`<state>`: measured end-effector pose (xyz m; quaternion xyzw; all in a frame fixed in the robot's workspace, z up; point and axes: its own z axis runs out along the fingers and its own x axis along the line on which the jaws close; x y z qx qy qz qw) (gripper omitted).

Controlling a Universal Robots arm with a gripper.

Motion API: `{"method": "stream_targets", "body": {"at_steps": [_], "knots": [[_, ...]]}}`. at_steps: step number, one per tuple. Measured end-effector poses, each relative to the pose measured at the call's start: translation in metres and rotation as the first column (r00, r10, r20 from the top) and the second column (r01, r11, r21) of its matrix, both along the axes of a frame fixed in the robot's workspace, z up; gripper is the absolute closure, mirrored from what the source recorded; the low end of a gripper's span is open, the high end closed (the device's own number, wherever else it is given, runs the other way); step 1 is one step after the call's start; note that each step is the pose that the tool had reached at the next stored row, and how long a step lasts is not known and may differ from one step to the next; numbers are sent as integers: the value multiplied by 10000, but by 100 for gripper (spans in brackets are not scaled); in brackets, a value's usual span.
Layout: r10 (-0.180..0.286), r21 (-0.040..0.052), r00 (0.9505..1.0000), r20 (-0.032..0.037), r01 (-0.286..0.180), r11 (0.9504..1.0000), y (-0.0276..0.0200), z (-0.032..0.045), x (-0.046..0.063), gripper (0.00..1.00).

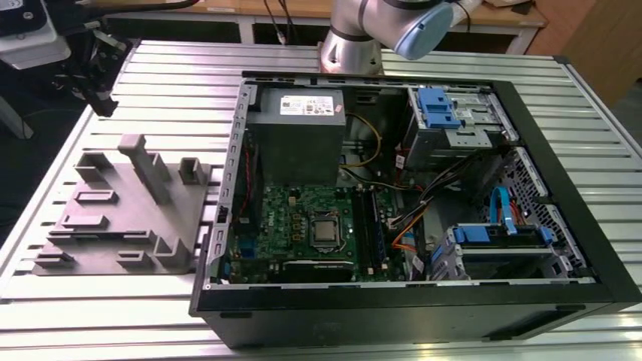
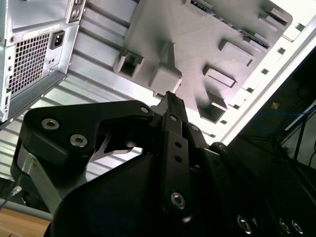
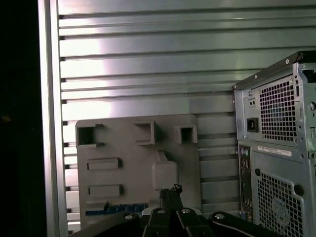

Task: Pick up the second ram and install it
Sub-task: 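Reach for the second ram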

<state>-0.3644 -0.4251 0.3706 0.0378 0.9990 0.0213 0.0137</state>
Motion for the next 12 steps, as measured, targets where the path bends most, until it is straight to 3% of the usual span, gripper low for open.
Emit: {"method": "stream_targets", "body": {"at_steps": [12], "knots": [[0, -5, 10000, 0, 0, 10000, -140, -93, -92, 93]]}}
